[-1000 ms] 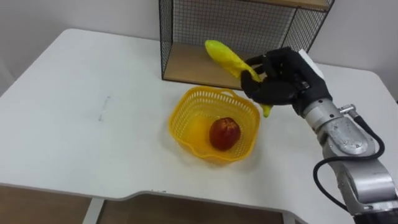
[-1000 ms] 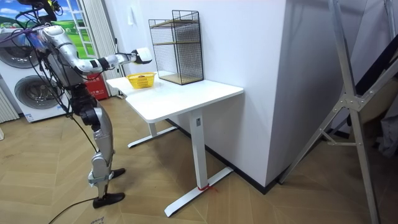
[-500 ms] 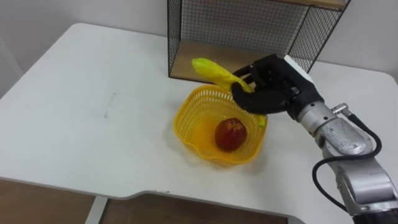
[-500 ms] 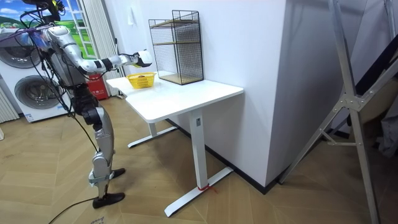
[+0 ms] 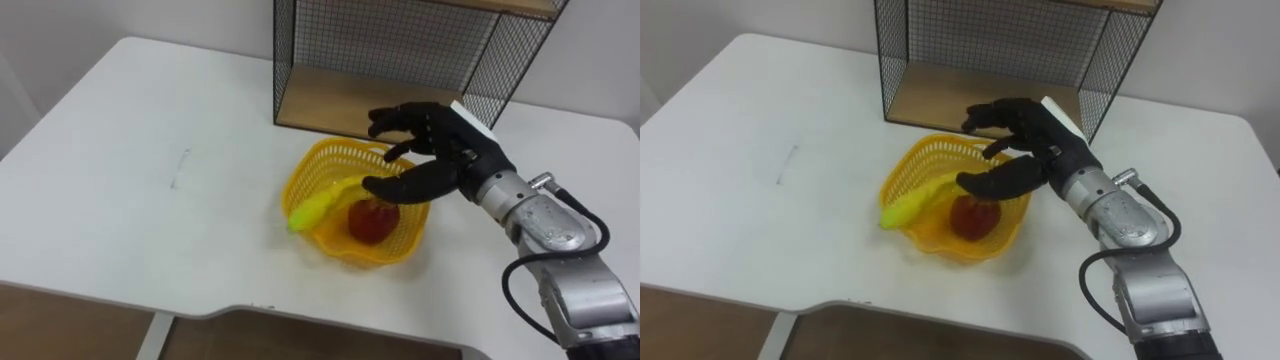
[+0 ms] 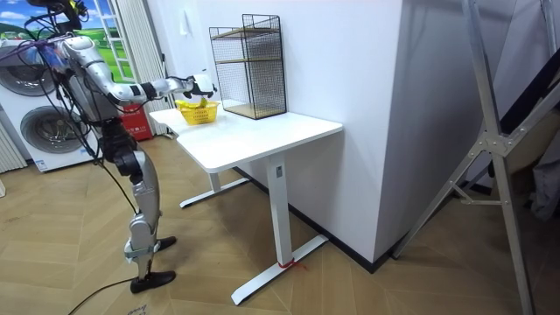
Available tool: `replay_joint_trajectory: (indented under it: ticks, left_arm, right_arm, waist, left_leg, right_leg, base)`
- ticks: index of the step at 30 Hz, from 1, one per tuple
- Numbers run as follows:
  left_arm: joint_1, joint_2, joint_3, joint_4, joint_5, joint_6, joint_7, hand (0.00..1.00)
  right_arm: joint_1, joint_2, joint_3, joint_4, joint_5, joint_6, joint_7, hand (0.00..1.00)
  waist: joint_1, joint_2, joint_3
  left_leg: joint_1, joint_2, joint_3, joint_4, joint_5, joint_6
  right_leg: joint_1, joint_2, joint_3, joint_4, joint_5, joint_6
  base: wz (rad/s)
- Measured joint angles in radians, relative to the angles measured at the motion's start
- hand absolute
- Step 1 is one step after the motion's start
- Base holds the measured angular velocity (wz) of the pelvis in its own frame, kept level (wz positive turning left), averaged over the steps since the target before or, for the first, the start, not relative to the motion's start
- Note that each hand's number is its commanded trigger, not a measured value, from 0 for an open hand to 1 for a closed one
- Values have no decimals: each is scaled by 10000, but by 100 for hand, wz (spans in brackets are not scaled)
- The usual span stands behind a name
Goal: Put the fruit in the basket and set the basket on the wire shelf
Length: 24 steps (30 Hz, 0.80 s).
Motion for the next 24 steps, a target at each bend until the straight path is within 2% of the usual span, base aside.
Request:
replay_joint_trajectory:
  ticks: [6,12,24]
  left_arm:
    - [3,-1,1,-1,2,19,0,0]
    - [4,-1,4,-6,0,31,0,0]
    - [-9,-1,11,-6,-107,40,3,0]
  right_arm:
    - [20,0,-1,0,-82,73,-1,0]
    - [193,0,-8,-3,-391,86,112,0]
    - [238,-71,-13,-2,-207,91,184,0]
  waist:
    - [-28,36,8]
    - [-41,53,-46]
    - [-53,76,-59]
  left_leg:
    - [-23,2,-1,32,-2,2]
    - [-22,5,10,80,3,7]
    - [26,17,69,139,12,20]
  right_leg:
    - [1,5,0,0,0,0]
    - [-27,5,-3,5,0,0]
    - [91,3,21,5,0,0]
  base:
    - [0]
    - [0]
    - [-1]
